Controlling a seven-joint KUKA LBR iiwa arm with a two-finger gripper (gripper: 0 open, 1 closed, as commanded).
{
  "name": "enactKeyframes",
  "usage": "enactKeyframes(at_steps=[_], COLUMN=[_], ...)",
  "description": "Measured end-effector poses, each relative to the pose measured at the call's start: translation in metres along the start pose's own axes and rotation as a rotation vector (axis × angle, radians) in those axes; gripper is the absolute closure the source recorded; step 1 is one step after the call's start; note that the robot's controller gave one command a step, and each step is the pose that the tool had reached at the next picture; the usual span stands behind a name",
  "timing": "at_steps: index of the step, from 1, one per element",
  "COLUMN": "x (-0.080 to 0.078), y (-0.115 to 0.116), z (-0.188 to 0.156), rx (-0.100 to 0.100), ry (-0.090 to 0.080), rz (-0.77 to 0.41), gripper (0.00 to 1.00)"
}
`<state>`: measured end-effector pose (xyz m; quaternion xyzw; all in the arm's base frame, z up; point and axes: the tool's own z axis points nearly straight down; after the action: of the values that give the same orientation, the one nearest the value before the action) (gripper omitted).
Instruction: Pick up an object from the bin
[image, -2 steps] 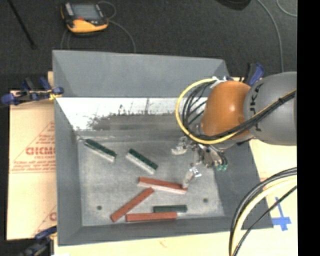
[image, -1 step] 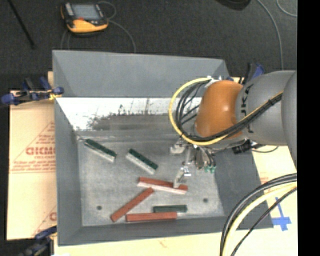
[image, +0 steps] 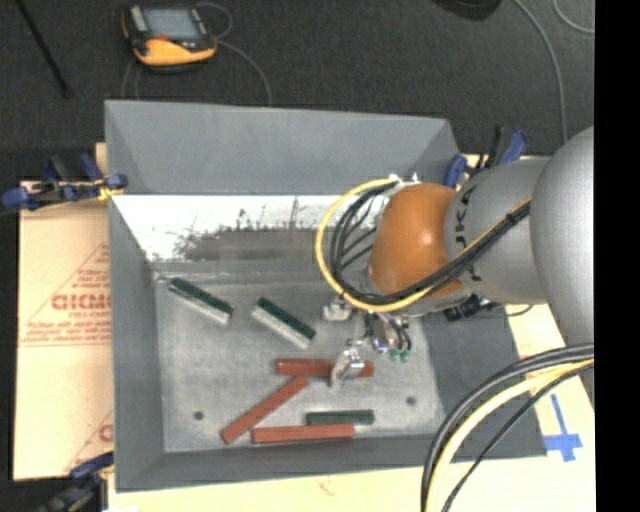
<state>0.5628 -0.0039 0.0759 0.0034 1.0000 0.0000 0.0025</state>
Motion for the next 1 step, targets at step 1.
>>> enactKeyframes(at_steps=[1], x=[-0.0009], y=[-0.0025], z=[-0.0074], rx=[0.0], ry=[0.005], rz=[-0.004], gripper=[1.0])
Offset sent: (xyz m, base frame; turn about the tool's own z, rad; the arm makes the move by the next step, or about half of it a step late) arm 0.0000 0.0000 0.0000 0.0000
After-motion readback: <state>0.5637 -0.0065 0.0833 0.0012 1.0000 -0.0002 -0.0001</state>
